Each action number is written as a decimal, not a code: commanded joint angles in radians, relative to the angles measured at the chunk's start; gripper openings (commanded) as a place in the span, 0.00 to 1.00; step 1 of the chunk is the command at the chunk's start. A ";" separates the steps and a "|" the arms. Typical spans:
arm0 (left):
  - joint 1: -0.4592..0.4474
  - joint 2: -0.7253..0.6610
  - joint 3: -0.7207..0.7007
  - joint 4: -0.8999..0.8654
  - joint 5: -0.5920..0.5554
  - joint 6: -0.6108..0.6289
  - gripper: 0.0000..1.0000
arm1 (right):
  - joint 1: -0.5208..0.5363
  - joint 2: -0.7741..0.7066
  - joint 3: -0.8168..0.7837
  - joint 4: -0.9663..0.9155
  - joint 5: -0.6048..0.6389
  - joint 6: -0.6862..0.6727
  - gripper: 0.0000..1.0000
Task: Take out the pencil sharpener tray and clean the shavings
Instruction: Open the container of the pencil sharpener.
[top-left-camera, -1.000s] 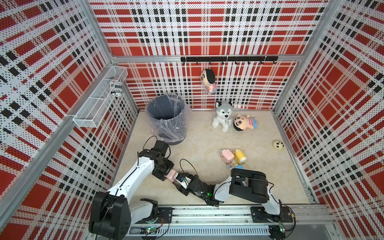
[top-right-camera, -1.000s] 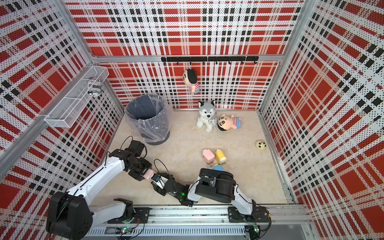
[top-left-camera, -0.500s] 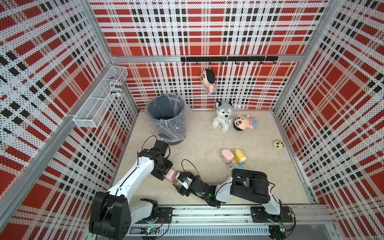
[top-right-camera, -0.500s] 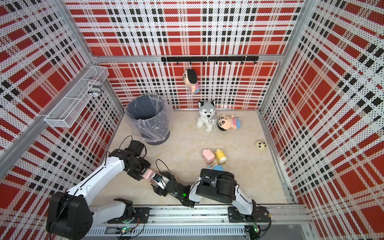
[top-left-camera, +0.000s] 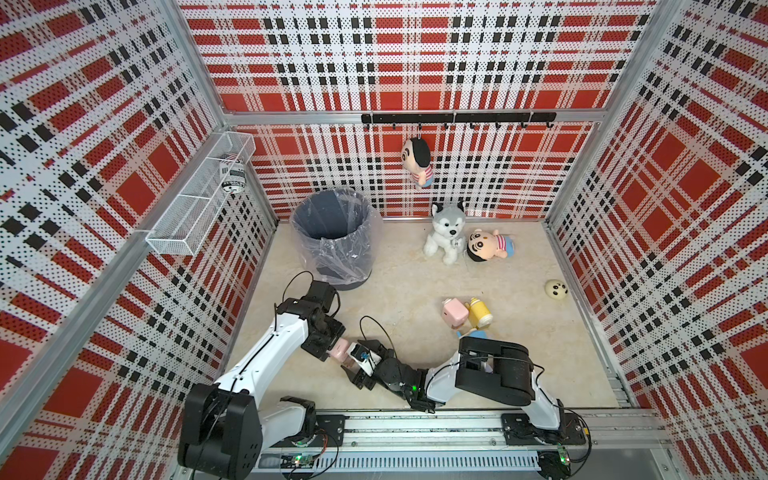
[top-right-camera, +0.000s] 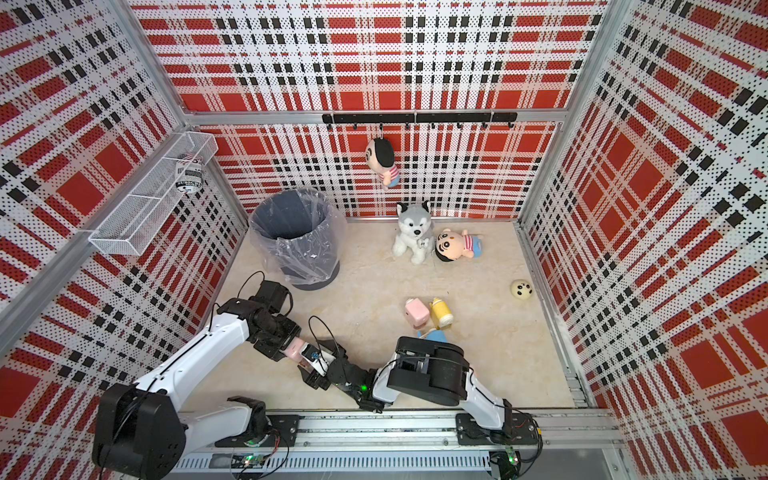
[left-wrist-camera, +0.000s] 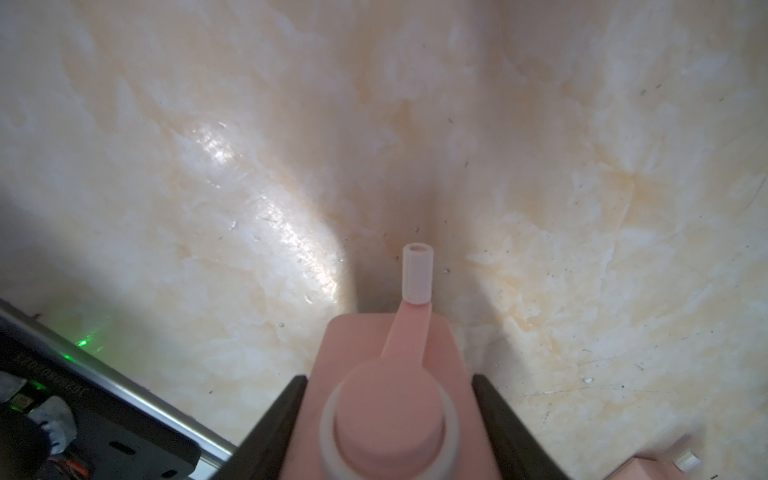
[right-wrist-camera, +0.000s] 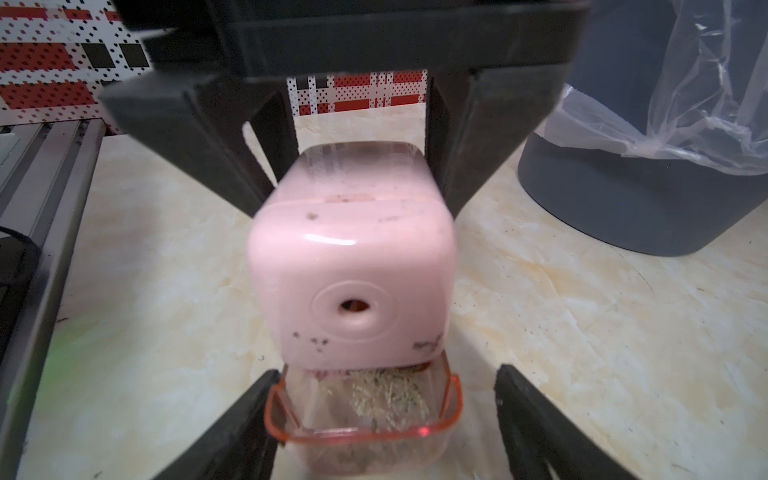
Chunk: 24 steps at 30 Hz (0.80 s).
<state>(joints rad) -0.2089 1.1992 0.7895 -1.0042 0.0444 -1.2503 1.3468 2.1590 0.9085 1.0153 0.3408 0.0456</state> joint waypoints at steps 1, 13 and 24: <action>0.007 -0.020 0.008 -0.017 -0.012 0.004 0.56 | 0.008 0.033 0.026 -0.003 -0.008 0.006 0.80; 0.008 -0.020 0.013 -0.017 -0.015 0.001 0.56 | 0.008 0.049 0.040 -0.006 -0.017 0.007 0.62; 0.058 -0.007 0.031 -0.027 -0.072 0.030 0.57 | 0.012 -0.013 -0.031 0.014 -0.014 0.012 0.52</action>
<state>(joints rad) -0.1749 1.1995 0.7898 -1.0077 0.0223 -1.2457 1.3510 2.1799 0.9092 1.0313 0.3202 0.0463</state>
